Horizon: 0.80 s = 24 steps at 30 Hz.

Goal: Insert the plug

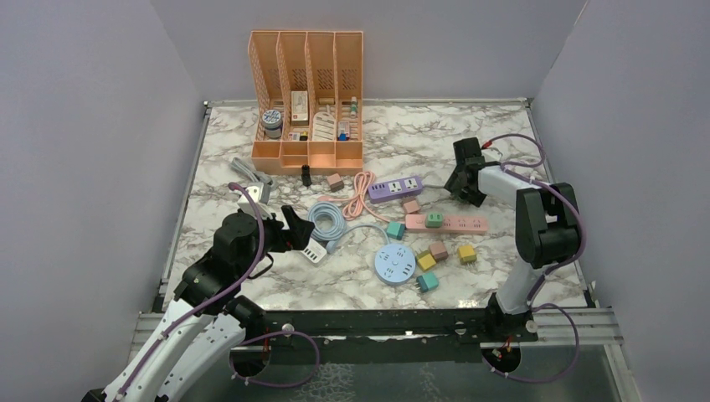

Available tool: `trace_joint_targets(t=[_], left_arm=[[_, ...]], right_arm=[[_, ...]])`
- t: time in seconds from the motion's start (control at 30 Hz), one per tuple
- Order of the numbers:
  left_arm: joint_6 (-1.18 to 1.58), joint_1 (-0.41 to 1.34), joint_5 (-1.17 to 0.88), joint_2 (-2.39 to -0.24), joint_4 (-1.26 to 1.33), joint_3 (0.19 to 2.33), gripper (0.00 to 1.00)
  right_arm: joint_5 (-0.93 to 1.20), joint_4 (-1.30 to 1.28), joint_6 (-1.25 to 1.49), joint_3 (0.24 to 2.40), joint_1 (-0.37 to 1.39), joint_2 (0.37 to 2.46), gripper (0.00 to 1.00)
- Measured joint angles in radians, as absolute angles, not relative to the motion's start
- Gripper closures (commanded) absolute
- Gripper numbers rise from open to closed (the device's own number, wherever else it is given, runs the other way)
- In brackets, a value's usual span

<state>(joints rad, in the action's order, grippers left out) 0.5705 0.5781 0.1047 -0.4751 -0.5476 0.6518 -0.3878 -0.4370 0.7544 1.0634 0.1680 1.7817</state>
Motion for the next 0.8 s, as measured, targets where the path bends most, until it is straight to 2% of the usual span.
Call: trace_joint_targets(t=[0.07, 0.37, 0.5, 0.8], left_arm=[[0.57, 0.578, 0.105, -0.475, -0.547, 0.651, 0.12], [0.57, 0.578, 0.104, -0.475, -0.547, 0.65, 0.11], [0.572, 0.578, 0.093, -0.484, -0.548, 0.65, 0.11], [0.652, 0.578, -0.063, -0.601, -0.569, 0.696, 0.11]], right_arm=[[-0.384, -0.43, 0.744, 1.061, 0.168, 1.781, 0.39], [-0.355, -0.402, 0.652, 1.06, 0.162, 1.779, 0.64], [-0.299, -0.364, 0.573, 1.011, 0.162, 1.705, 0.68], [-0.142, -0.354, 0.388, 0.915, 0.213, 1.26, 0.69]])
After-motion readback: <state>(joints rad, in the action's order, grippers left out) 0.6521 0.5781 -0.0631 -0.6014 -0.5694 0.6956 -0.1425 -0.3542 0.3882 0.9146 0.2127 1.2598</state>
